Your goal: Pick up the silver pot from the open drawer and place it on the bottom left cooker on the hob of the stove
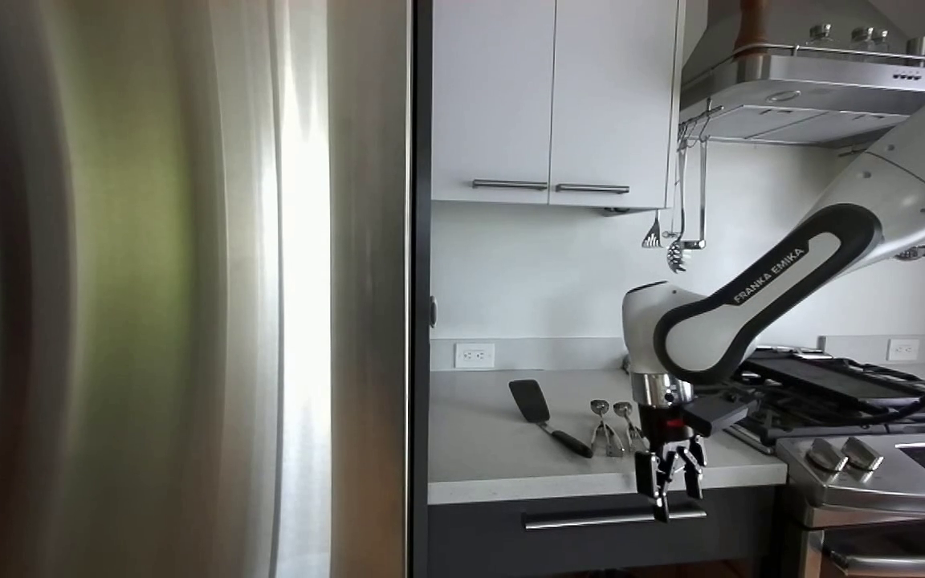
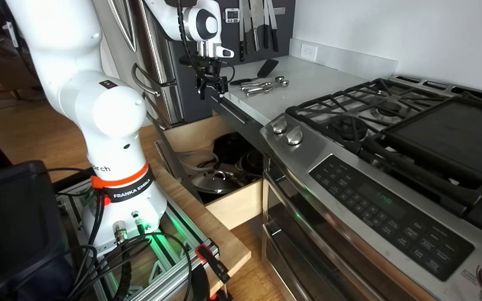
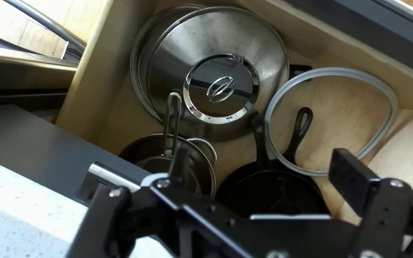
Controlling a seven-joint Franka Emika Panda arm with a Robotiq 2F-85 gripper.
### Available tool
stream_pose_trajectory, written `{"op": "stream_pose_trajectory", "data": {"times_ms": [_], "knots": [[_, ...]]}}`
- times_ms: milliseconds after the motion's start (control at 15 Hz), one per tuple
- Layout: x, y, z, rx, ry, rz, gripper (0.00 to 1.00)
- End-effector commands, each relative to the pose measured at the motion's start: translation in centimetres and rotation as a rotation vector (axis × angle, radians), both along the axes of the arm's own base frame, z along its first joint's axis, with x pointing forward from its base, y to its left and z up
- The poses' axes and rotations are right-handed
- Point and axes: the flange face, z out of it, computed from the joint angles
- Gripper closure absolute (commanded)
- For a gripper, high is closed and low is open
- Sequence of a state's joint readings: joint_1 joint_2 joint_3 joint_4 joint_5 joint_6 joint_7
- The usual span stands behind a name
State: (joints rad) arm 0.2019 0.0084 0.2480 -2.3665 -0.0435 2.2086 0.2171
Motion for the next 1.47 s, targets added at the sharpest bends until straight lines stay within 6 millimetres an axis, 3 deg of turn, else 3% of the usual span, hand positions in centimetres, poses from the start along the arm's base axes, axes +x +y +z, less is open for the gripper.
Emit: {"op": "stream_pose_trajectory", "data": {"times_ms": [0, 467, 800, 1067, 1133, 1400], "knots": [[0.5, 1.2, -2.2, -0.079, -0.005, 0.006, 0.00], [-1.1, 5.1, -7.4, -0.221, -0.127, -0.184, 0.00], [-1.9, 5.4, -11.2, -0.449, -0.326, -0.218, 0.00], [-3.0, 6.0, -14.7, -0.609, -0.317, -0.249, 0.00], [-3.1, 5.5, -12.9, -0.548, -0.321, -0.232, 0.00], [-3.1, 5.9, -14.6, -0.589, -0.304, -0.241, 0.00]]}}
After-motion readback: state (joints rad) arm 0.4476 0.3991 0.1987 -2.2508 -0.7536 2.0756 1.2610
